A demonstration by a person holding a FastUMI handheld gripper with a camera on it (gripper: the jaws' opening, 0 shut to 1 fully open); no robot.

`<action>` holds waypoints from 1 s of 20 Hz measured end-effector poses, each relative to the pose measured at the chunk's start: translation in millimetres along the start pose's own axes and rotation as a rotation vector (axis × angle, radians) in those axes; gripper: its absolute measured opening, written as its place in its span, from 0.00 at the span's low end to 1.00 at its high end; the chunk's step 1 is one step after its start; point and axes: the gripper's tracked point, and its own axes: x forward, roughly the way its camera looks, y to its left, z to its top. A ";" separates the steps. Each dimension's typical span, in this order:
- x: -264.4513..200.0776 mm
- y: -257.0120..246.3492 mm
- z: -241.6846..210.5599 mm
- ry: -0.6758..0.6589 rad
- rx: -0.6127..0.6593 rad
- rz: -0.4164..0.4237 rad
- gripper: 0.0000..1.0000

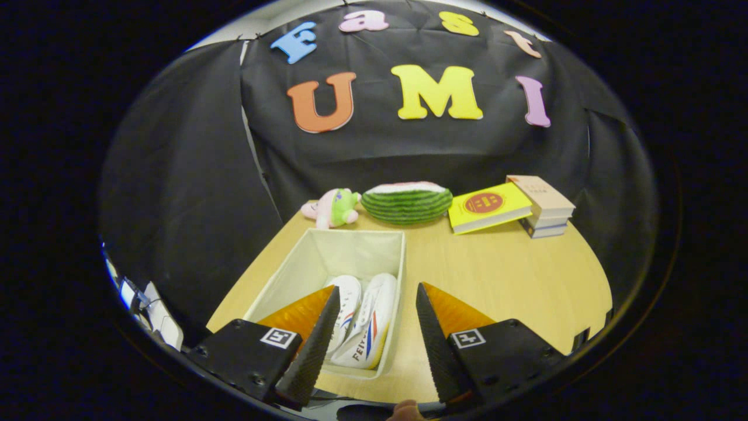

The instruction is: Open the storage box then place both shoes into the box .Put the left shoe in first, then the right shoe, with the right side of both shoes facing outward in a uniform manner.

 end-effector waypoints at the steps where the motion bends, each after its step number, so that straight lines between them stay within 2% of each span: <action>1: -12.2 -2.8 10.1 -0.048 0.001 0.004 0.82; 5: -58.6 -27.4 51.1 -0.226 -0.038 -0.069 0.83; 8: -98.1 -45.7 74.4 -0.342 -0.061 -0.141 1.00; 12: -152.8 -59.6 89.1 -0.456 -0.111 -0.230 1.00; 17: -202.2 -64.7 90.0 -0.506 -0.106 -0.244 1.00; 20: -214.6 -64.6 88.0 -0.534 -0.104 -0.255 1.00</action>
